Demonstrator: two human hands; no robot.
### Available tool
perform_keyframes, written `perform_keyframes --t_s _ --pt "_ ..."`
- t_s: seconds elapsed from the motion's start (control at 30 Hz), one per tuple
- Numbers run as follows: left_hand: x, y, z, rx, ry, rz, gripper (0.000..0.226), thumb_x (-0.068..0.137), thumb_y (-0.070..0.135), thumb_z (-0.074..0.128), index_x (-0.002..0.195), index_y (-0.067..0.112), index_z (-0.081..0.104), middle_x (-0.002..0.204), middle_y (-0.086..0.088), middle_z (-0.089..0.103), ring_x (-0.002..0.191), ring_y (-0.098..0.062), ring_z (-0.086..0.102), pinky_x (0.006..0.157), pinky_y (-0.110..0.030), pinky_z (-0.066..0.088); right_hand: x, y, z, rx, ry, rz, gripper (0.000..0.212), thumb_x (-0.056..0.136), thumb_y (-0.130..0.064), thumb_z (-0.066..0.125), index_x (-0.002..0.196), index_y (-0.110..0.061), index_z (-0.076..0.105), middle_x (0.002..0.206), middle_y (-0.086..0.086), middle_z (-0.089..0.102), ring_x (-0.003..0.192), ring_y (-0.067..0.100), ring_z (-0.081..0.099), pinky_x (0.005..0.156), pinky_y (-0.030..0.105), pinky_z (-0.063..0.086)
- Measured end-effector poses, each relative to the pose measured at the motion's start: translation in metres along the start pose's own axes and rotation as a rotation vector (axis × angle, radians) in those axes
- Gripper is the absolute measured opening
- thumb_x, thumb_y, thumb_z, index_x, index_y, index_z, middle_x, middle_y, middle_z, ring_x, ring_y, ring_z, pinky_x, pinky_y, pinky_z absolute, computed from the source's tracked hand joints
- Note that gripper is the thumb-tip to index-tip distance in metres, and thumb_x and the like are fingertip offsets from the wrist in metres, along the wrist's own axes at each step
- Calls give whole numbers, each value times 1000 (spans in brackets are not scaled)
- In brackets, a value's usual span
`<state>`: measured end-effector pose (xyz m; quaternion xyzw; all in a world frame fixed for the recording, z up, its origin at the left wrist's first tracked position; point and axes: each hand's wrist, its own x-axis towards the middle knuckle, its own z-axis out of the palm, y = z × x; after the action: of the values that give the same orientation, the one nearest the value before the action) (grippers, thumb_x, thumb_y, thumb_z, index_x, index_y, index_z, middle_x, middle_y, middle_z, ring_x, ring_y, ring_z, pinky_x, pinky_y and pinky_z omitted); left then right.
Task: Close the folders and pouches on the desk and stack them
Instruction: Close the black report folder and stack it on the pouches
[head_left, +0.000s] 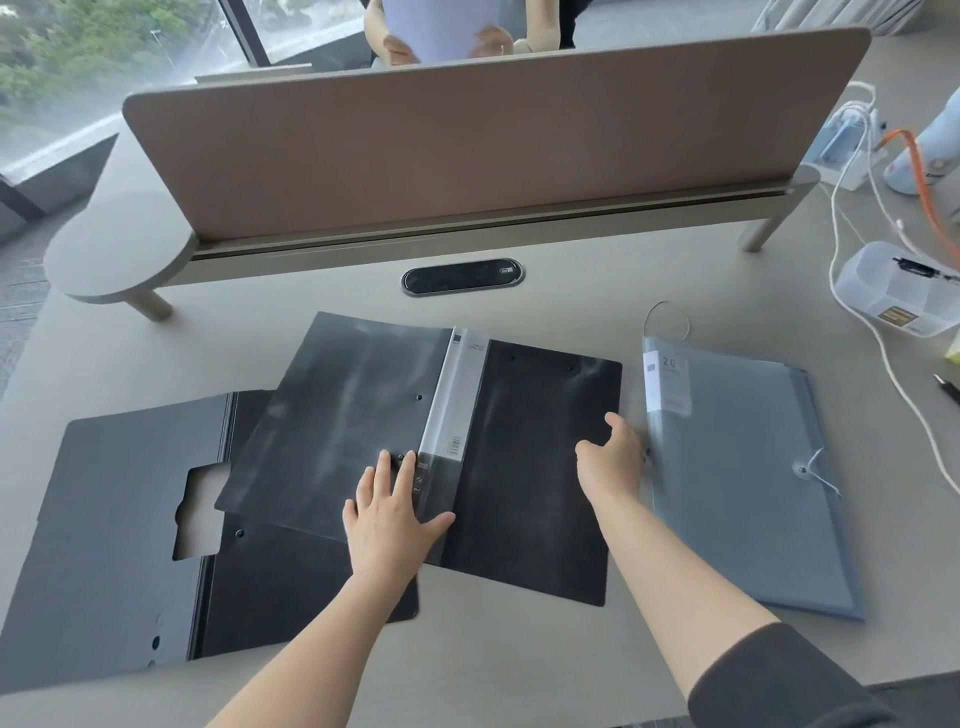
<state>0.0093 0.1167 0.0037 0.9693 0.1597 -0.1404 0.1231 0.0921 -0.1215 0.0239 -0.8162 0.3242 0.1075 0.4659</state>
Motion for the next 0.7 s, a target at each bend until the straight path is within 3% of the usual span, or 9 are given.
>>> perform_keyframes --t_s 0.23,0.37,0.4,0.47,0.53,0.6,0.7 --pt "3 -6 -2 -13 17 -34 94 79 70 58 156 34 17 167 0 14 152 -25 12 118 -49 22 6 0 1 141 35 12 66 85 2 47 148 -18 40 146 8 46 130 26 48 102 43 47" --pt "5 -13 -4 -24 27 -50 93 81 71 56 157 33 18 167 0 14 152 -25 12 118 -49 22 5 -2 0 172 45 19 61 88 -4 53 147 -16 42 128 5 58 105 25 60 91 40 52" --pt "5 -14 -4 -25 28 -51 93 81 71 56 157 33 18 167 0 14 152 -25 12 118 -49 22 3 -3 1 191 27 24 55 88 -6 54 142 -16 48 117 4 62 97 27 61 84 39 53" --pt "5 -16 -5 -27 25 -50 94 80 72 56 156 32 18 167 1 14 152 -24 13 118 -48 23 1 -2 0 186 -7 -9 24 86 -6 52 107 -13 63 77 0 59 68 27 52 60 31 45" --pt "6 -17 -4 -44 20 -57 93 80 72 56 156 32 20 166 1 15 151 -24 14 117 -48 24 -1 -3 -3 163 -22 -41 13 85 -3 48 88 -8 59 57 -4 45 54 23 38 51 29 32" --pt "6 -18 -6 -60 19 -60 92 80 71 56 155 31 22 166 1 17 151 -24 15 116 -47 25 -3 -6 -10 145 -45 -80 17 88 -5 48 98 -11 61 59 -3 49 51 19 39 52 28 33" --pt "5 -18 -12 -128 16 -67 85 84 67 56 154 31 26 165 1 21 150 -24 19 115 -46 26 -6 -15 -23 152 -105 -149 20 91 -6 50 105 -14 62 77 1 59 61 20 42 54 28 34"
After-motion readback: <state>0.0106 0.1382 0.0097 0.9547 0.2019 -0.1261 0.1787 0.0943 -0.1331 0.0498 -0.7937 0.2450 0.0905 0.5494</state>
